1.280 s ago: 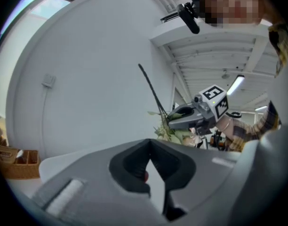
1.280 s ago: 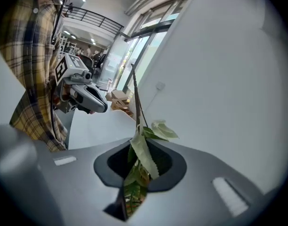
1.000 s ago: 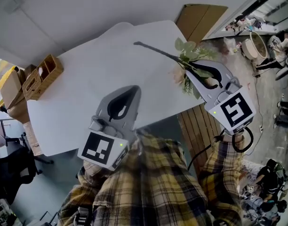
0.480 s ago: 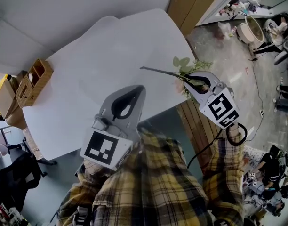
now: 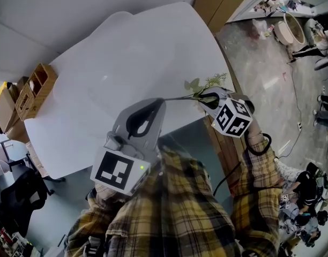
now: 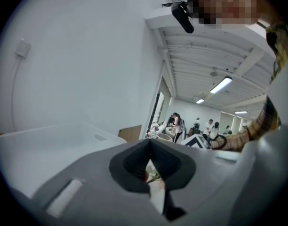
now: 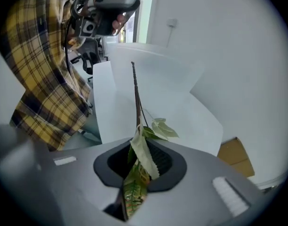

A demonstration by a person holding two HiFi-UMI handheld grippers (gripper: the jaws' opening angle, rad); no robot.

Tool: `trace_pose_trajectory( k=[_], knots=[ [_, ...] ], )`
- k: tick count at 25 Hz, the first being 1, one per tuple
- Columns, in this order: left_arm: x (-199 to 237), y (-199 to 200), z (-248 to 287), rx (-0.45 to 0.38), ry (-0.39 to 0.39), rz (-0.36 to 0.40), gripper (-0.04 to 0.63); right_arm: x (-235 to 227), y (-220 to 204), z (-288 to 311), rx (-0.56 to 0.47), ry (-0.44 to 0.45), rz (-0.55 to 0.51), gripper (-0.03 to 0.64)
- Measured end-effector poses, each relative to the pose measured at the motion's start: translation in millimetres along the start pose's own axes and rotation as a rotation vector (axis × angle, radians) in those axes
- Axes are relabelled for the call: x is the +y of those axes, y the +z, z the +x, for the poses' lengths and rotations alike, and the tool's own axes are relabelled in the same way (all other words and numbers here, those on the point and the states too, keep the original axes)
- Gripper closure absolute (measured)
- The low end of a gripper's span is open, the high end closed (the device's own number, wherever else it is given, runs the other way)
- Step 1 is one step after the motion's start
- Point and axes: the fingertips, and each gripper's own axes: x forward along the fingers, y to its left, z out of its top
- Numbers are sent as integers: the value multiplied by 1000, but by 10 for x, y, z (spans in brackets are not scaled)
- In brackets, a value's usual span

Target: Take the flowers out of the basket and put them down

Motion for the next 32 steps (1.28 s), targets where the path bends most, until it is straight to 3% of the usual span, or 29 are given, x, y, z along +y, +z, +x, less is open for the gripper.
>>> trace_pose_trajectory(
  k=[6,19,32],
  knots=[
    [98,-115,-7,28,28,-19,594,-25,-312,529,89,77,-52,563],
    [98,-142,68,50,68,-24,594,-44,-392,1088,153,257,1,534],
    [109,-133,-59,38,121,-11,594,-58,-197,934,109,274,17,472]
  ],
)
